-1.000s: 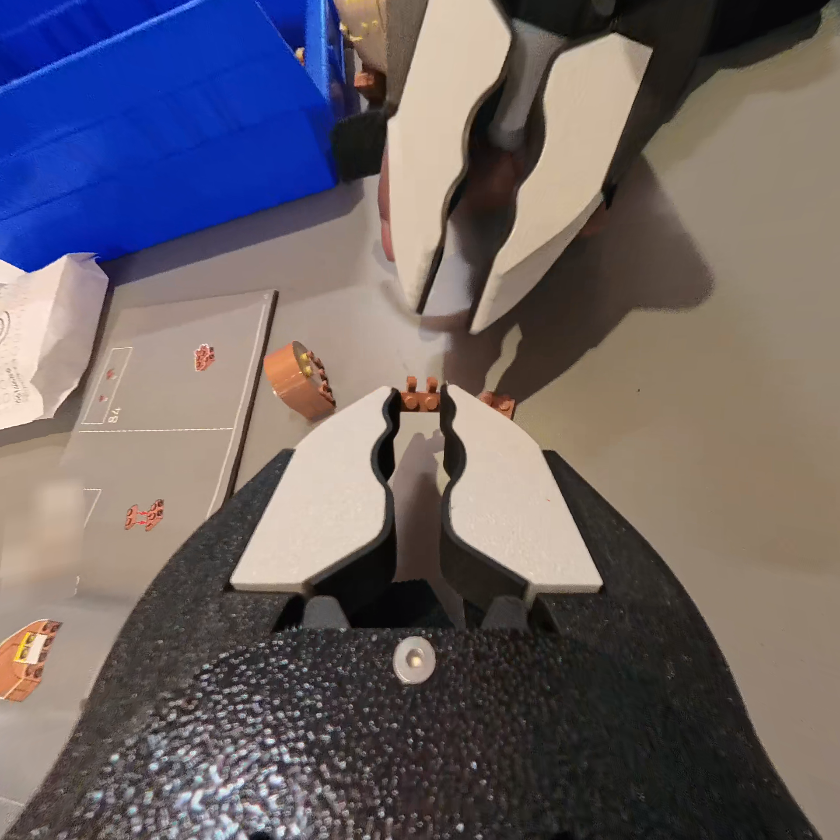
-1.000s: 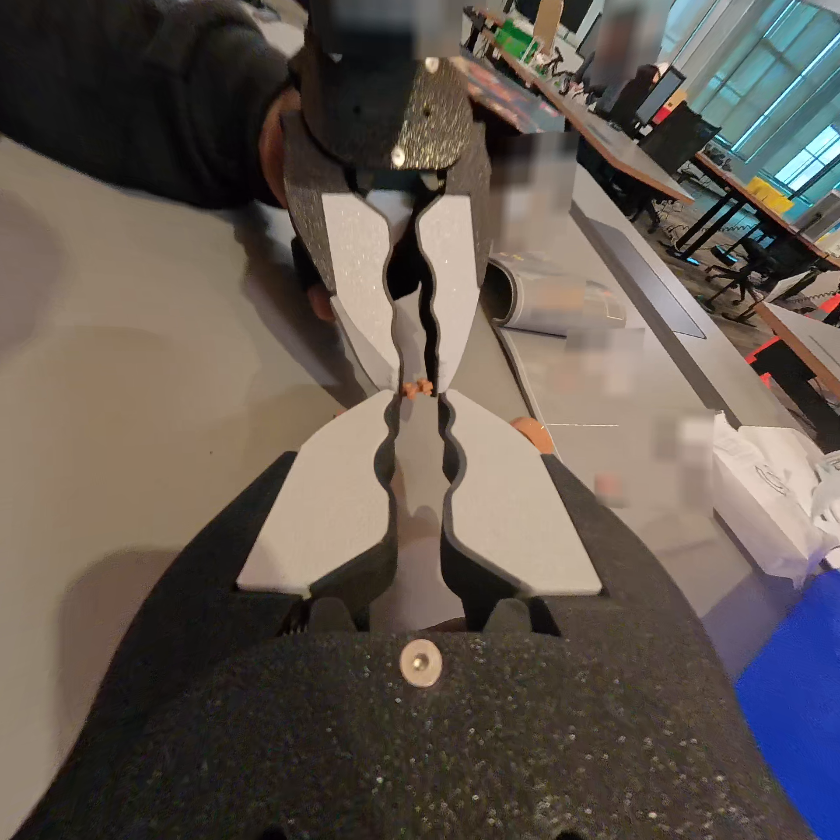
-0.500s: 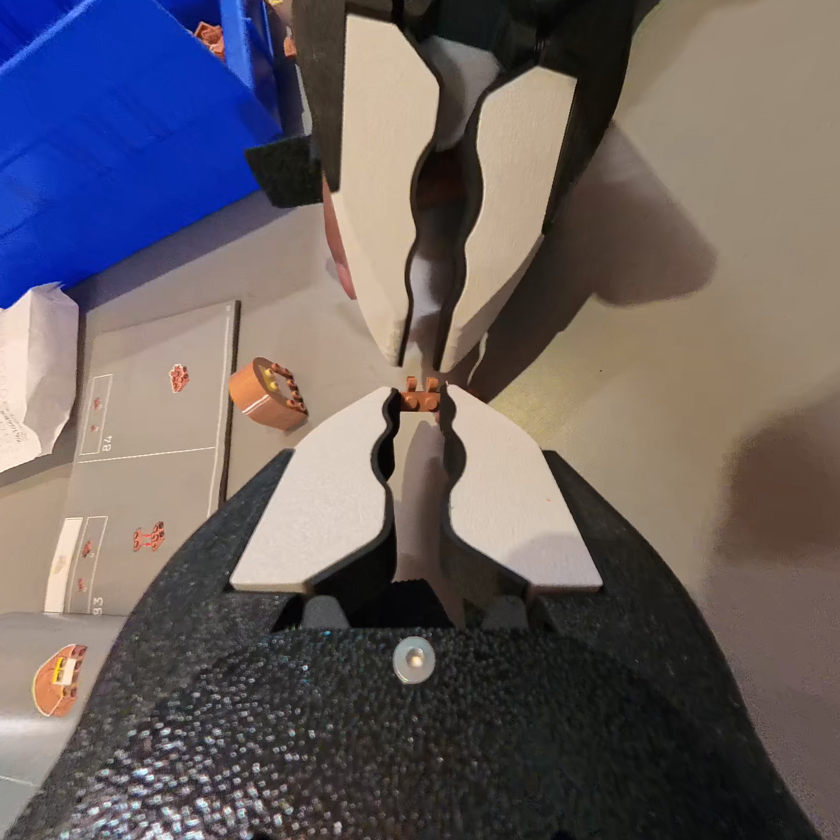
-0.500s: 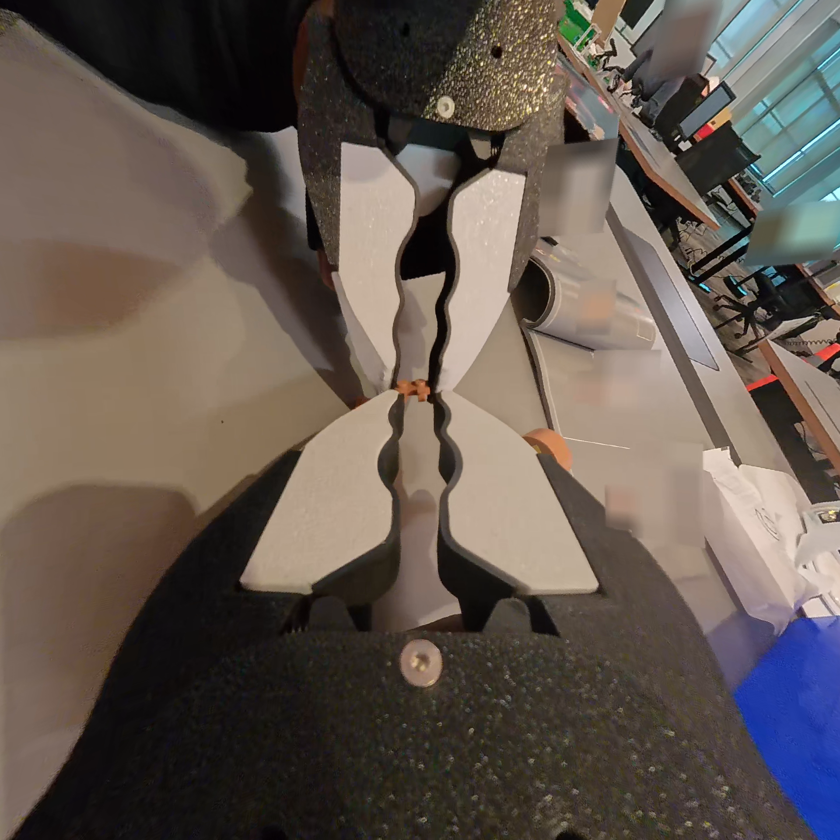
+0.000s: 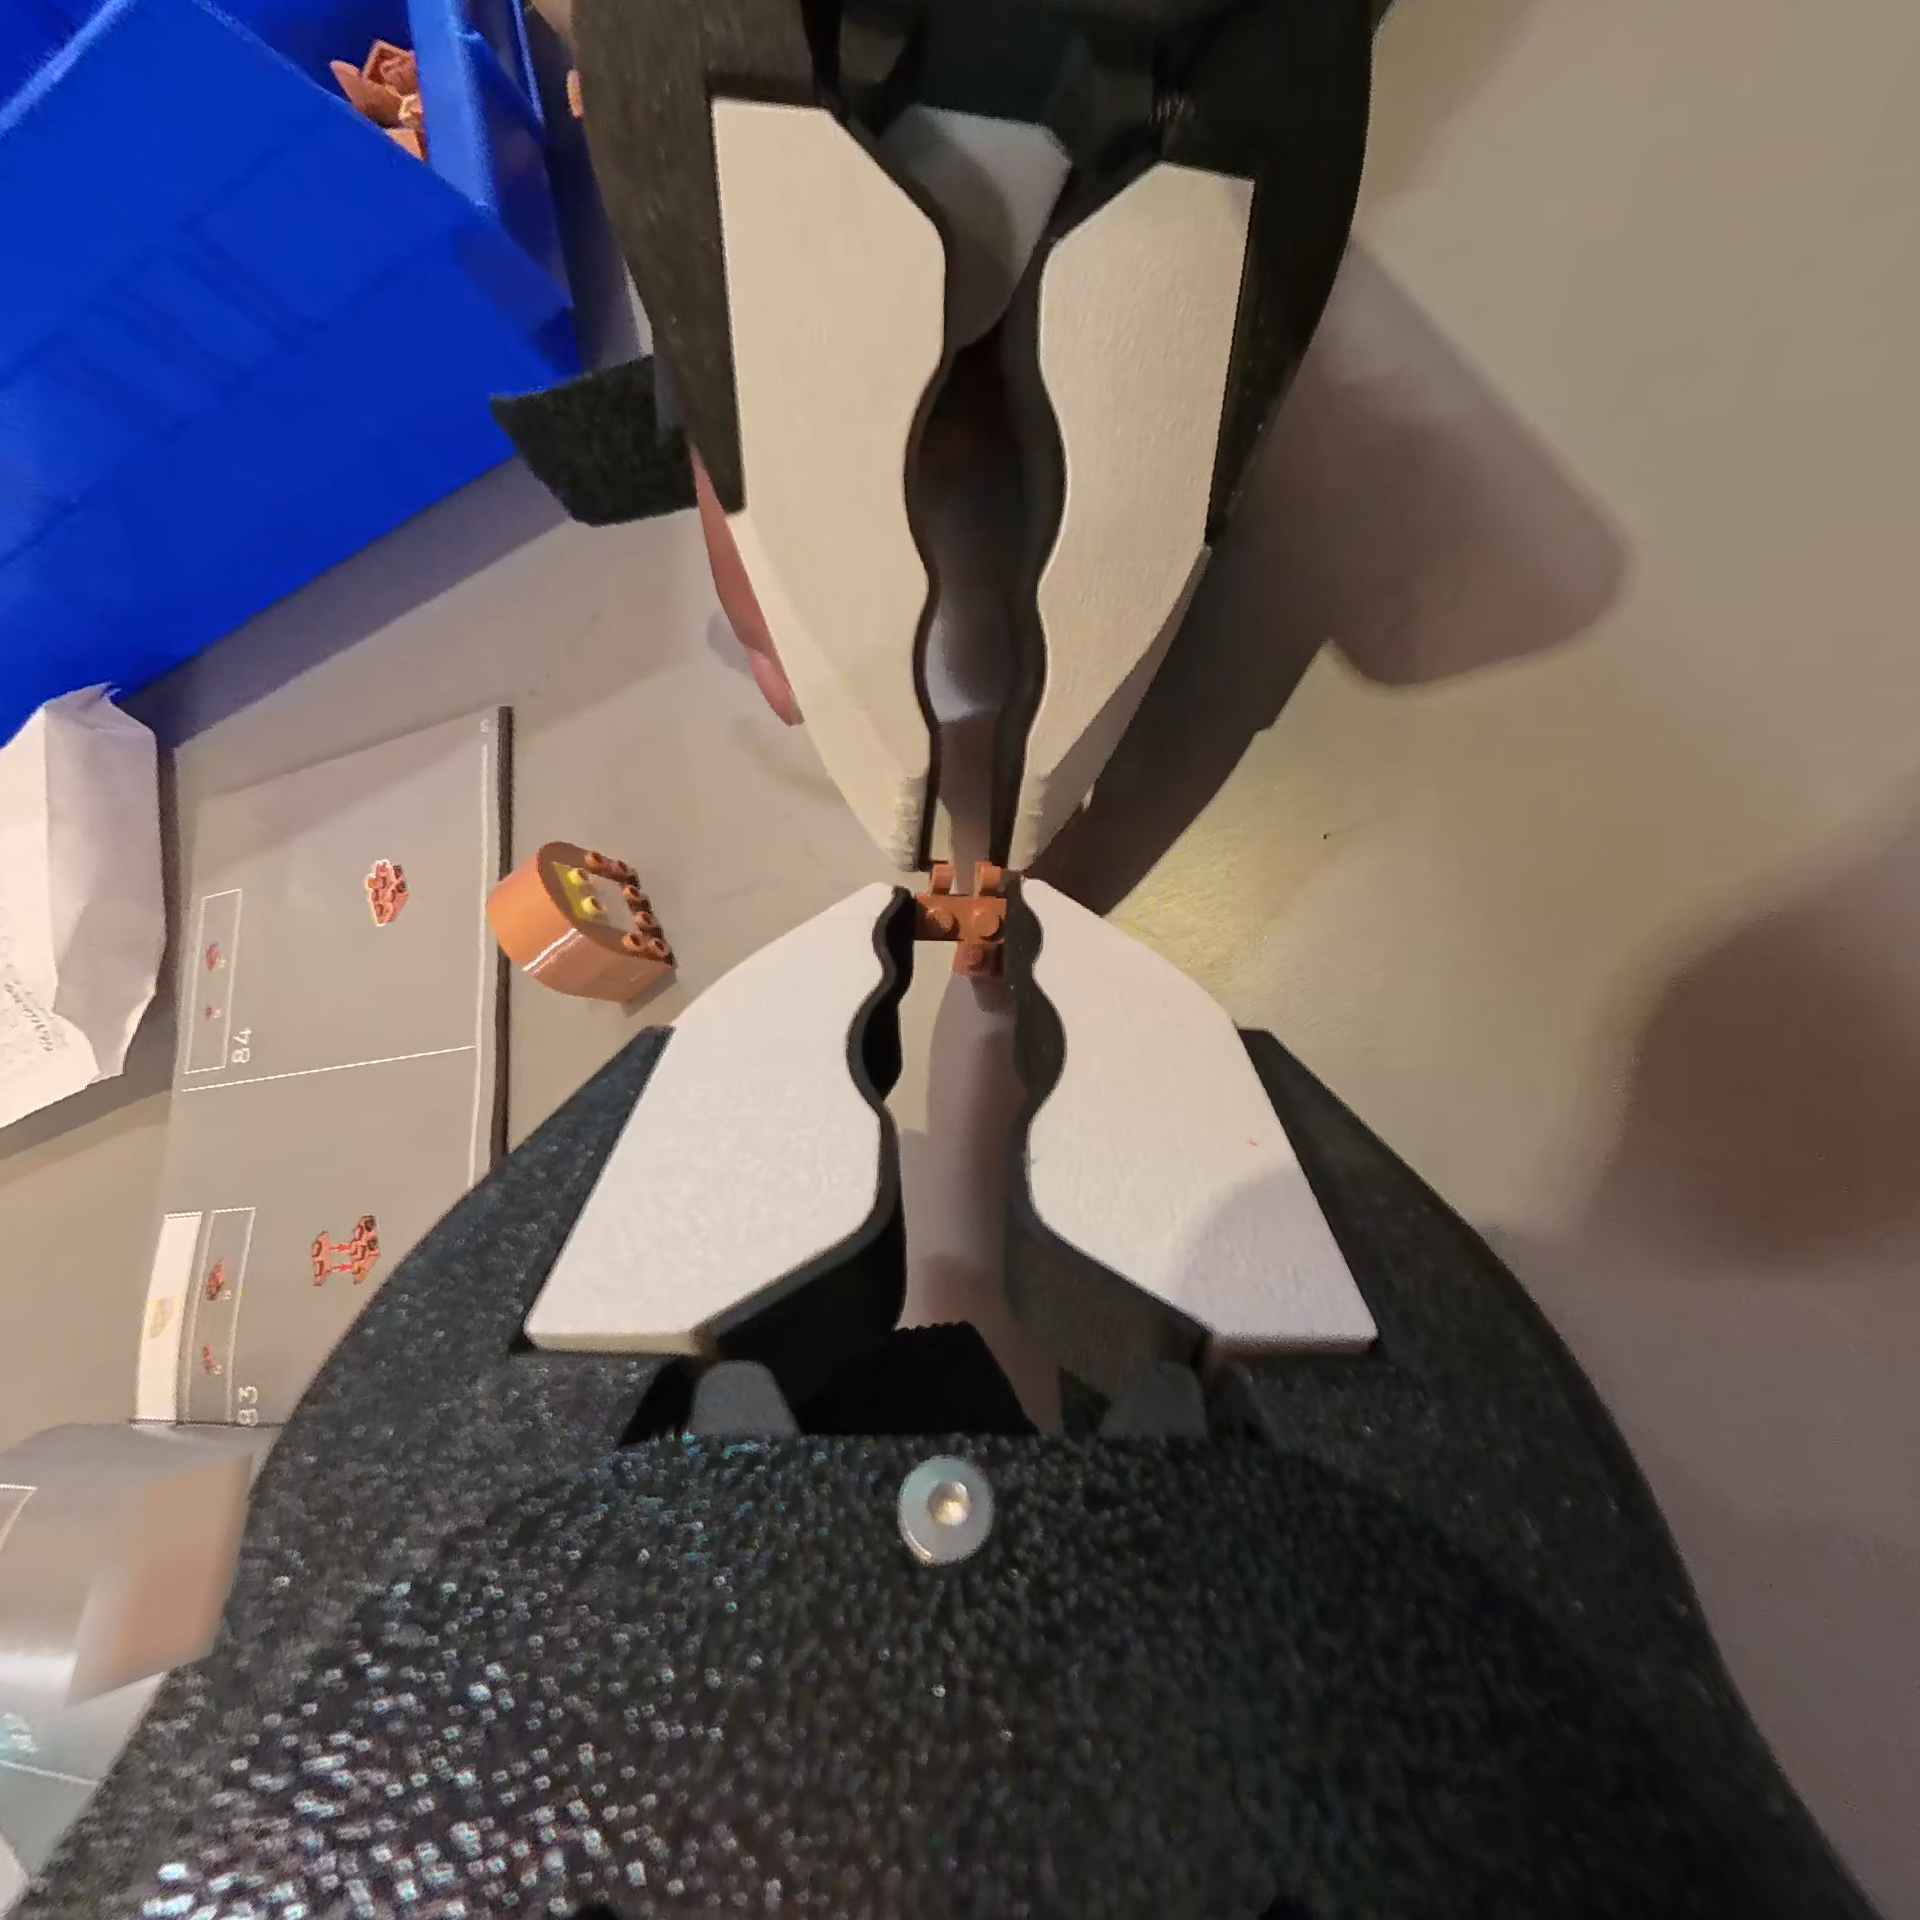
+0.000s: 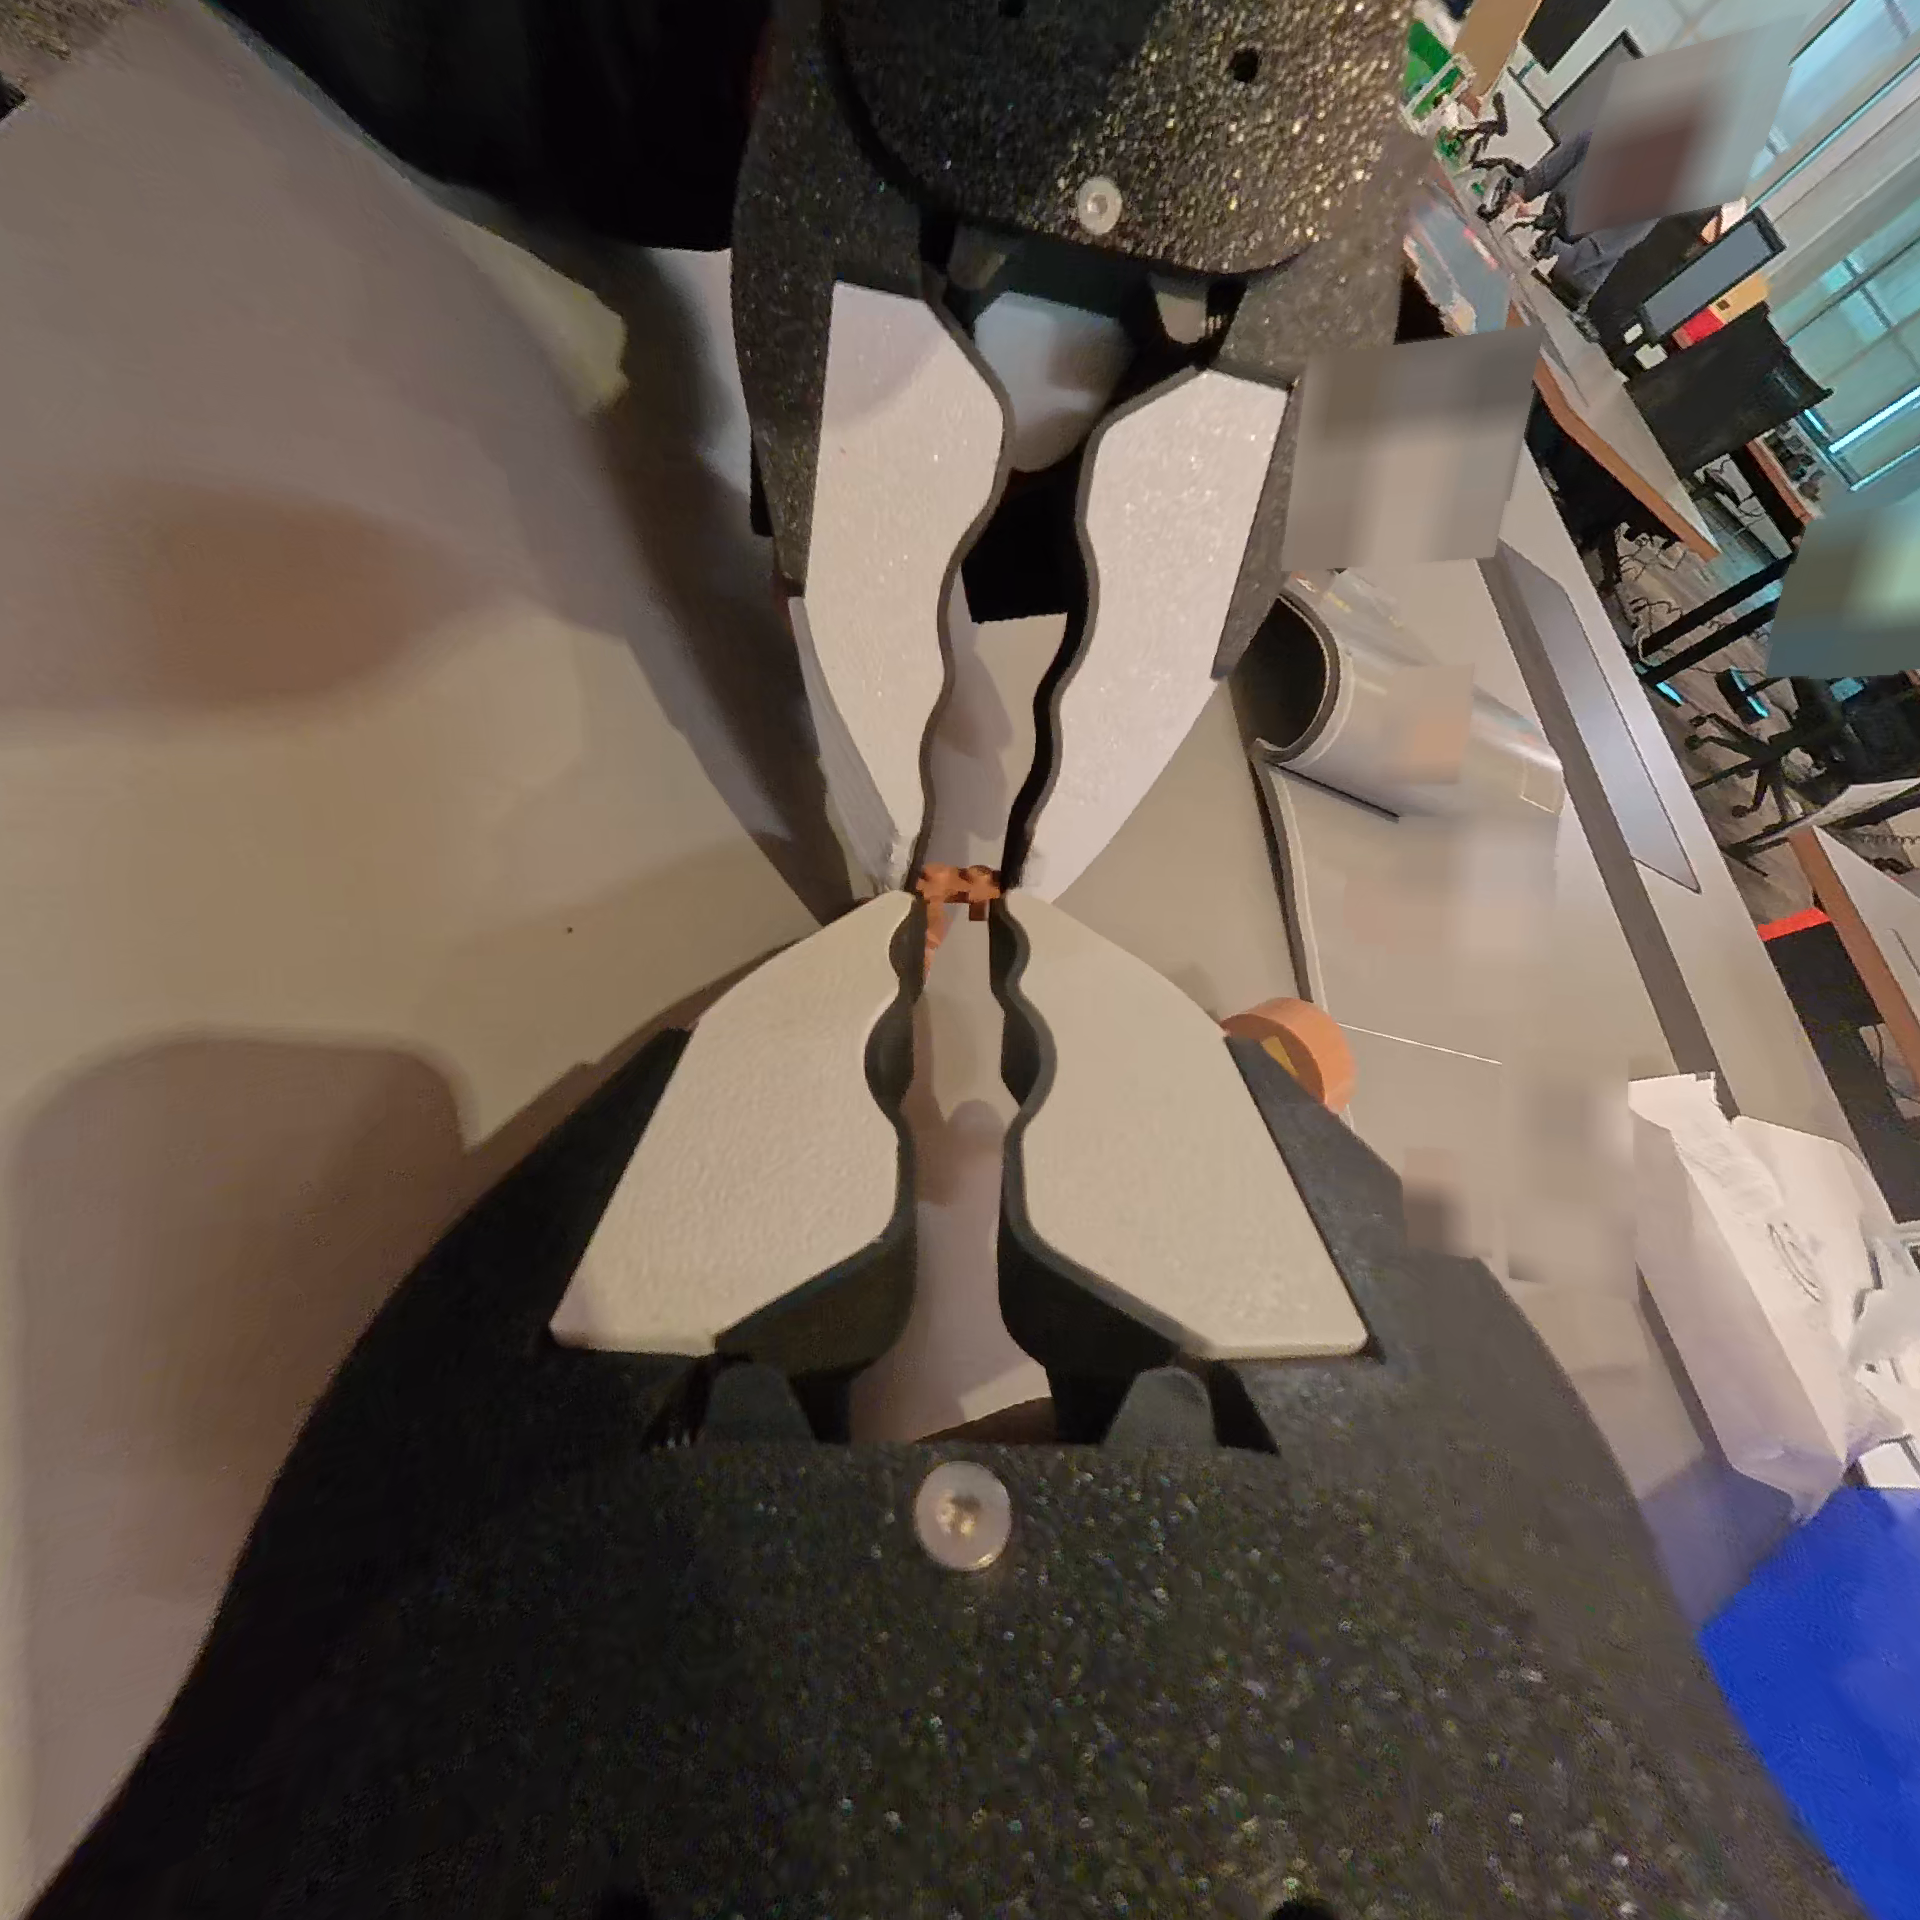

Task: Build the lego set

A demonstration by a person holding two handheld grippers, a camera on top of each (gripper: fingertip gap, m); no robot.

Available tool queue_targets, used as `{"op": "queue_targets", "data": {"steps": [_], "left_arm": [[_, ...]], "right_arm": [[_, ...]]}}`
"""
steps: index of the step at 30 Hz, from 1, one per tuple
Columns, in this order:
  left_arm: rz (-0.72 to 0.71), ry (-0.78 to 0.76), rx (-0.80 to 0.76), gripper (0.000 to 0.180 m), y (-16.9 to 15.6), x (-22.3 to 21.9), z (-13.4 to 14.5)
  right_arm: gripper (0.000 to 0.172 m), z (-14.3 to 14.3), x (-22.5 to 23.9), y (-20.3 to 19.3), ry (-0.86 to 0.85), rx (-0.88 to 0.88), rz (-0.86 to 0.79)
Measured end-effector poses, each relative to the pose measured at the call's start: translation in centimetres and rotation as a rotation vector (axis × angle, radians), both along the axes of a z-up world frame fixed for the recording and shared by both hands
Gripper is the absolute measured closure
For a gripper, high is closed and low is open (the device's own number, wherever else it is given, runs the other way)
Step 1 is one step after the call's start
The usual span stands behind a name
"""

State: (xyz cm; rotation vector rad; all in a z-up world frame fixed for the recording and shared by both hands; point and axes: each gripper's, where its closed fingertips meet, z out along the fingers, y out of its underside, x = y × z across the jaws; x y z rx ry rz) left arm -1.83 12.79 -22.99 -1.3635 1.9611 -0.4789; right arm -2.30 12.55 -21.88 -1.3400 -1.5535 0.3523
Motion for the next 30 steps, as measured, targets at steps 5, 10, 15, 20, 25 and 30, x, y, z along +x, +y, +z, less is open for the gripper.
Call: {"op": "queue_targets", "data": {"steps": [5, 10, 15, 20, 25, 30], "left_arm": [[-0.014, 0.02, 0.005, 0.164, -0.3, 0.1, -0.2], [-0.04, 0.017, -0.013, 0.164, -0.7, 0.1, -0.2], [-0.079, 0.004, -0.036, 0.164, -1.4, 0.1, 0.1], [-0.091, 0.008, -0.032, 0.164, -1.6, 0.1, 0.0], [-0.092, -0.026, -0.033, 0.164, -1.6, 0.3, 0.2], [-0.084, -0.078, -0.041, 0.164, -1.4, 0.5, 0.5]], "right_arm": [[0.161, -0.2, 0.0, -0.3, -0.016, 0.009, 0.019], [0.16, -0.2, 0.0, -0.7, -0.016, 0.014, 0.041], [0.16, -0.2, 0.0, -1.2, -0.011, 0.013, 0.076], [0.16, -0.4, 0.0, -1.4, -0.024, 0.022, 0.087], [0.161, -0.2, 0.2, -1.4, -0.012, 0.005, 0.081], [0.161, 0.1, 0.5, -1.2, 0.007, -0.016, 0.058]]}}
